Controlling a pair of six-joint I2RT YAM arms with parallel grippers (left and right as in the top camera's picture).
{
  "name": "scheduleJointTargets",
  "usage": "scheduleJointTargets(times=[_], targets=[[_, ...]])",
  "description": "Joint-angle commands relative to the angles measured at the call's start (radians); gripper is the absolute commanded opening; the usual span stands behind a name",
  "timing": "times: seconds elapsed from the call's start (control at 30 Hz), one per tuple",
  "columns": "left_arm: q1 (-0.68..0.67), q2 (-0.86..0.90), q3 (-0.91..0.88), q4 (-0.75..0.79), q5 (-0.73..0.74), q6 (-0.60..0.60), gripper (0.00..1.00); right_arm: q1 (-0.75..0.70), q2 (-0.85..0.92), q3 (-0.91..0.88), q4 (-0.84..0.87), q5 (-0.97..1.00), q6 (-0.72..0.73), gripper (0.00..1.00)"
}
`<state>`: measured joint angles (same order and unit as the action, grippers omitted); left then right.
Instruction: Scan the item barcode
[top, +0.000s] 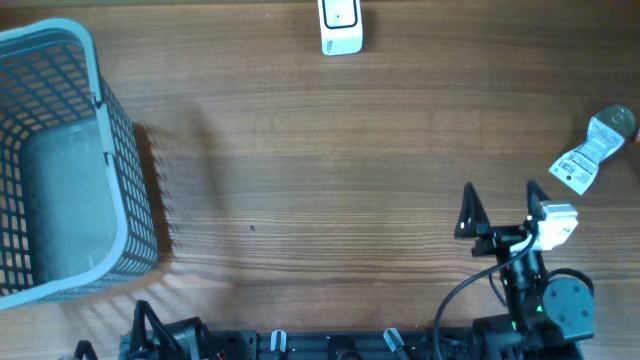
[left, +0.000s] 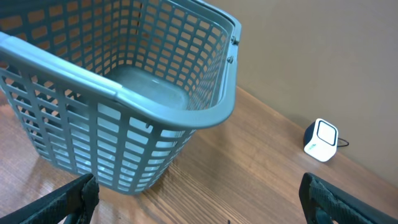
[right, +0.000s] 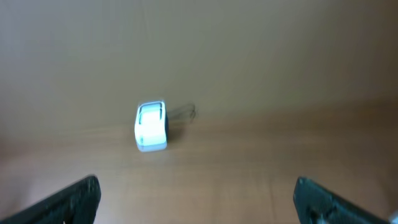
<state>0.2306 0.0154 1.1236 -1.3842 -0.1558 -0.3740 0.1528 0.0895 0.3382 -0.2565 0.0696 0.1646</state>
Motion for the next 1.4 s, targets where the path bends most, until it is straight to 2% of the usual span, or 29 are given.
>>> scheduleJointTargets(times=[0.0, 0.2, 0.37, 0.93, 1.37], targets=[[-0.003, -0.005, 0.000, 0.003, -0.002, 0.019, 1.00, 0.005, 0.003, -0.106, 0.152, 0.045, 0.003, 1.00], [-0.003, -0.005, 0.000, 0.003, -0.002, 0.019, 1.00, 0.005, 0.003, -0.262, 0.270, -0.066, -0.035, 1.00], [-0.003, -0.005, 0.000, 0.003, -0.002, 0.019, 1.00, 0.005, 0.003, -0.319, 0.230, -0.059, -0.035, 1.00], [-0.003, -0.005, 0.000, 0.003, -0.002, 0.019, 1.00, 0.005, 0.237, -0.320, 0.233, -0.108, -0.027, 1.00], [-0.003, -0.005, 0.000, 0.003, -0.002, 0.019, 1.00, -0.044, -0.055, -0.320, 0.235, -0.108, -0.027, 1.00]])
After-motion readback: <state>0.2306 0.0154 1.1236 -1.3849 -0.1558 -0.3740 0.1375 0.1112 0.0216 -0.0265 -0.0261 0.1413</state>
